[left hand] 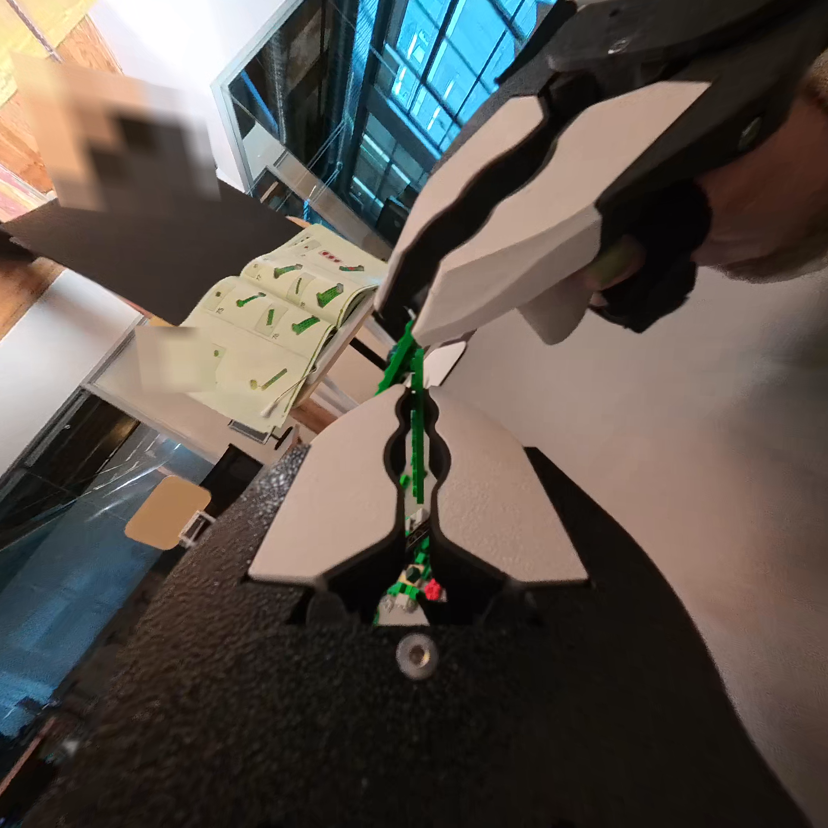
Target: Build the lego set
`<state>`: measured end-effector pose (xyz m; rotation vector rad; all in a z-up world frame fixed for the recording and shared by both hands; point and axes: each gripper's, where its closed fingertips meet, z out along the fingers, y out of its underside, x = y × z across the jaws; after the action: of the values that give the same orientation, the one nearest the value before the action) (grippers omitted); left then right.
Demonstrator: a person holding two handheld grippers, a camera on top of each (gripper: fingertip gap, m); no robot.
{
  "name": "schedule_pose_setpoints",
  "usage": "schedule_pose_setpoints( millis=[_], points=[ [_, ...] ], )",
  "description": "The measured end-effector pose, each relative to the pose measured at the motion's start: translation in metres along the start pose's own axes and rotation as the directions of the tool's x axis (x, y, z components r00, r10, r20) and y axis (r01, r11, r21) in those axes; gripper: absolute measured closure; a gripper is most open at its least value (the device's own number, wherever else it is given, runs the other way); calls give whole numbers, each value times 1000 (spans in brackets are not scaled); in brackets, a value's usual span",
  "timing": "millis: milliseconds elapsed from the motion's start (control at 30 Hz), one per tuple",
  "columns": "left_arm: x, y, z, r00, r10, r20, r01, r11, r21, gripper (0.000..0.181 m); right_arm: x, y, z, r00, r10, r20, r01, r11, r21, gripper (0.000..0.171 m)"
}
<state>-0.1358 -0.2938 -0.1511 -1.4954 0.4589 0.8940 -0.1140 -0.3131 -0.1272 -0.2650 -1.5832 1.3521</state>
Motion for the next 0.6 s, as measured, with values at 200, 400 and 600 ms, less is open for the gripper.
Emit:
schedule_pose_setpoints(
  millis=[200,400,600],
  points=[
    [5,-10,-3,996,-54,-77,60,996,73,178,2,-5,-12,964,-215,155,215,976,17,146],
    [9,-13,-2,994,-53,-99,61,994,87,178,-5,0,-11,862,-392,321,429,902,-54,145],
    [5,5,-6,995,-63,-75,65,998,19,178,31,27,-18,962,-63,266,147,940,-309,157]
  ],
)
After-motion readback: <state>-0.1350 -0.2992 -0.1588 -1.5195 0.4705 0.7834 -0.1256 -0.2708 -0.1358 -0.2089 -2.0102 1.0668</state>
